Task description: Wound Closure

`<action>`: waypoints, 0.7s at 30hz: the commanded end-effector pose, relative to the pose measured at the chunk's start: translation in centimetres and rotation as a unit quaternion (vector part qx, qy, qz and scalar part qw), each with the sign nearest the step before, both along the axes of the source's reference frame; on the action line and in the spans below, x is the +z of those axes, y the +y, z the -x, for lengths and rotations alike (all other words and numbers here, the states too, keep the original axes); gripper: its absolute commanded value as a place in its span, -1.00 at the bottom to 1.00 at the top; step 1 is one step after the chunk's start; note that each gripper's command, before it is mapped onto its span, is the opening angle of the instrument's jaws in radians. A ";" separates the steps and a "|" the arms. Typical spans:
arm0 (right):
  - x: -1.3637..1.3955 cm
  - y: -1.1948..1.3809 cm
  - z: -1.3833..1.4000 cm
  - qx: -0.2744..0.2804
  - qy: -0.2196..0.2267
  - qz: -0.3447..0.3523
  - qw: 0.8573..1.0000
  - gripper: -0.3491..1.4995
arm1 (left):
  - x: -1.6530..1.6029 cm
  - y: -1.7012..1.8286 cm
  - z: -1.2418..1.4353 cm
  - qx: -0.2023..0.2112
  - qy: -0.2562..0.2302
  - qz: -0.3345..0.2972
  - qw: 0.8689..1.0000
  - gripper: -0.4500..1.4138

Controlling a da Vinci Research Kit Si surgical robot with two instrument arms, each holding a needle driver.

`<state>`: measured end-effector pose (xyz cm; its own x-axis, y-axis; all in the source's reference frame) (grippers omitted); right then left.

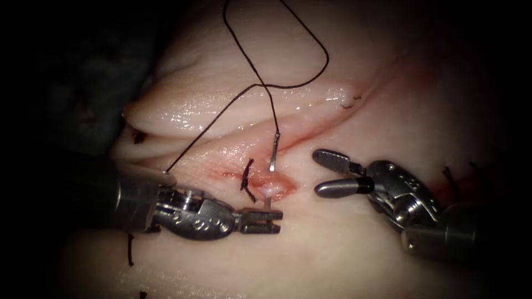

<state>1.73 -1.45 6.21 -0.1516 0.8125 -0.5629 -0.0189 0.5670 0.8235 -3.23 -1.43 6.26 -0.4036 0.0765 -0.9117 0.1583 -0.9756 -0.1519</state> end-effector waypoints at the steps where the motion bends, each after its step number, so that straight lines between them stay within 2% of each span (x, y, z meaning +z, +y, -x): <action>1: 0.05 -0.07 -0.07 -0.010 -0.007 0.000 1.000 0.07 | 0.01 -0.07 0.06 0.006 -0.008 -0.018 1.000 -1.00; 3: 0.05 -0.07 -0.05 -0.023 -0.024 -0.001 0.999 -0.45 | -0.08 -0.12 0.09 0.008 -0.022 -0.041 0.999 -1.00; 4: 0.04 -0.08 -0.05 -0.026 -0.042 0.019 0.999 -0.89 | -0.13 -0.13 0.11 0.008 -0.030 -0.050 0.998 -1.00; 5: 0.04 -0.08 -0.04 -0.018 -0.064 0.031 0.997 -1.00 | -0.25 -0.13 0.14 0.007 -0.048 -0.068 0.996 -1.00; 7: 0.04 -0.07 -0.02 -0.027 -0.087 0.080 0.993 -1.00 | -0.36 -0.11 0.15 -0.006 -0.060 -0.083 0.995 -1.00; 10: 0.03 -0.06 0.00 -0.062 -0.115 0.093 0.987 -1.00 | -0.56 -0.07 0.17 -0.029 -0.073 -0.116 0.990 -1.00; 11: 0.03 -0.08 0.02 -0.065 -0.112 0.102 0.986 -1.00 | -0.70 -0.05 0.17 -0.044 -0.084 -0.140 0.986 -1.00; 13: 0.00 -0.13 0.03 -0.068 -0.109 0.108 0.986 -0.85 | -0.94 -0.04 0.17 -0.069 -0.103 -0.181 0.976 -1.00; 15: -0.04 -0.17 0.02 -0.065 -0.107 0.108 0.986 -0.64 | -1.11 -0.03 0.17 -0.076 -0.114 -0.214 0.967 -1.00; 19: -0.11 -0.21 -0.02 -0.069 -0.102 0.105 0.987 -0.58 | -1.32 0.01 0.18 -0.085 -0.118 -0.250 0.957 -1.00; 21: -0.14 -0.22 -0.02 -0.071 -0.099 0.087 0.989 -0.65 | -1.32 0.01 0.19 -0.087 -0.116 -0.261 0.954 -1.00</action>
